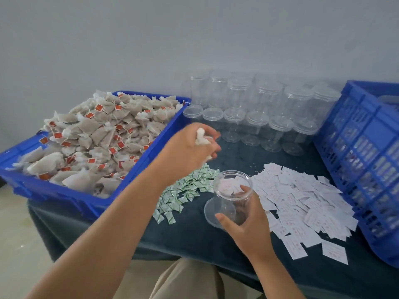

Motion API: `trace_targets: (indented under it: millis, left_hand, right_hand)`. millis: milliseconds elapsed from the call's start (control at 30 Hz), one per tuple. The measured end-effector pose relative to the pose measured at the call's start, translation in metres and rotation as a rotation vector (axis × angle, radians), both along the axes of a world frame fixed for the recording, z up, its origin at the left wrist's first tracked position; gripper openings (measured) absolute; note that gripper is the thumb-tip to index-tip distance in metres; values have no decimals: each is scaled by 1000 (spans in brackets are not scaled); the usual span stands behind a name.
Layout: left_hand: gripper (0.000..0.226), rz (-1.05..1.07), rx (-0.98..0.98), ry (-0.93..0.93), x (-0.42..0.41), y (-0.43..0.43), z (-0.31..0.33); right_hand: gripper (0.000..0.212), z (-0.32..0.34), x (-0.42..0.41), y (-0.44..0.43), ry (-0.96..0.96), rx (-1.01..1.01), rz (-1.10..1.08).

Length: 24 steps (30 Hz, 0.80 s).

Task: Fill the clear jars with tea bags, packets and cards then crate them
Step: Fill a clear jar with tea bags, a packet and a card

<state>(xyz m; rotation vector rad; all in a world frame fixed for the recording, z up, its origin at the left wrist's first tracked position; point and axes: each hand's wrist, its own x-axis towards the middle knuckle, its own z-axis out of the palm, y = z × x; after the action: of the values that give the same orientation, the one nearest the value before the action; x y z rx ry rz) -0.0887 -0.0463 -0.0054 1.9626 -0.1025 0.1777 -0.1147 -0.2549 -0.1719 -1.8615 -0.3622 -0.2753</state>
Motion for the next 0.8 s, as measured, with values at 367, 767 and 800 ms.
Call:
trace_targets:
  millis: [367,767,800]
  left_hand:
    - [6,-155,537,-69,-6,-54,-26]
    - [8,122,460,21,-16,17,-46]
    - [9,161,485,19,-17,29,-42]
  right_hand:
    - [76,1,0,-2,15,21,-25]
    - [65,-2,-1,-6,-20,40,-42]
    - [65,-3,1,-7,-13,42,-50]
